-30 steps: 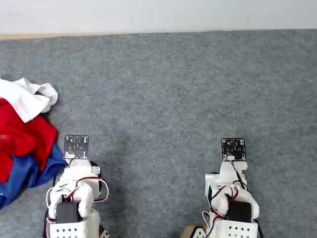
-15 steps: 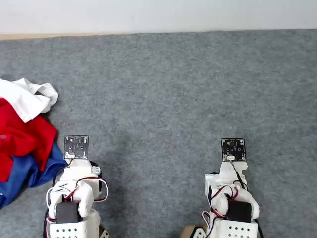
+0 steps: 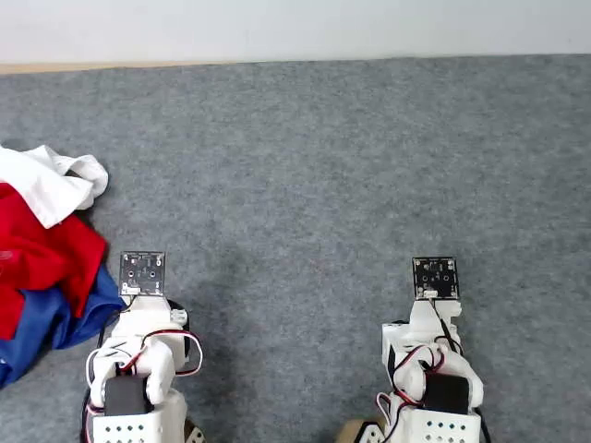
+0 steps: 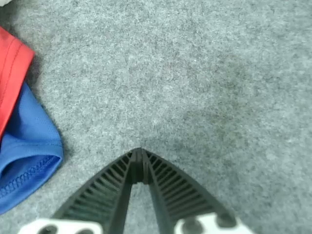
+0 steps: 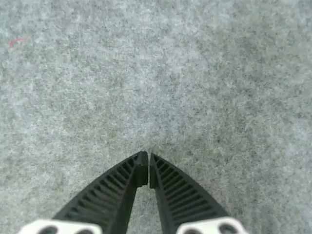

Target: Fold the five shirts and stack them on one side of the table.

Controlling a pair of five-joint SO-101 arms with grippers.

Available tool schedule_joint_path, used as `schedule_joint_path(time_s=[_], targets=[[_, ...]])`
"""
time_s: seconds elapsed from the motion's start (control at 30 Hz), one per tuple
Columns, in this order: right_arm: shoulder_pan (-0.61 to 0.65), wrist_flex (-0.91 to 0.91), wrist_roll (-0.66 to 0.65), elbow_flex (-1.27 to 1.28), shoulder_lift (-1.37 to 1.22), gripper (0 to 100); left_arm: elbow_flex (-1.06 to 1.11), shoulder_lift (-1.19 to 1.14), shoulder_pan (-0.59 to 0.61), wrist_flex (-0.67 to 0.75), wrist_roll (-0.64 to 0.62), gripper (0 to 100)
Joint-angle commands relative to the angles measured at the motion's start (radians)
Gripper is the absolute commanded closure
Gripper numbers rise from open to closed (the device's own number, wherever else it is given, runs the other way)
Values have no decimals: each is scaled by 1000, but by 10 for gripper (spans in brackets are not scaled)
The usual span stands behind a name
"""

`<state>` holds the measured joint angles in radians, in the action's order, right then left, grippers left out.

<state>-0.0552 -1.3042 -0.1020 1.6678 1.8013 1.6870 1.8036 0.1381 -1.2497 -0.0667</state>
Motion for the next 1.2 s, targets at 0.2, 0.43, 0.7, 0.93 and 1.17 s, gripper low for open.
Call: schedule_joint_path(time_s=[0.2, 0.43, 0.7, 0.93, 1.17], targets=[[1, -5, -6, 15, 12, 988, -13, 12, -9, -11, -2, 994], [1, -5, -6, 15, 12, 988, -208, 12, 32, -3, 121, 793], [1, -5, -6, 15, 12, 988, -378, 6, 38, 37, 97, 798], [1, -5, -6, 15, 12, 988, -478, 5, 37, -83, 152, 839], [1, -5, -6, 15, 12, 988, -642, -212, 38, -112, 149, 841]])
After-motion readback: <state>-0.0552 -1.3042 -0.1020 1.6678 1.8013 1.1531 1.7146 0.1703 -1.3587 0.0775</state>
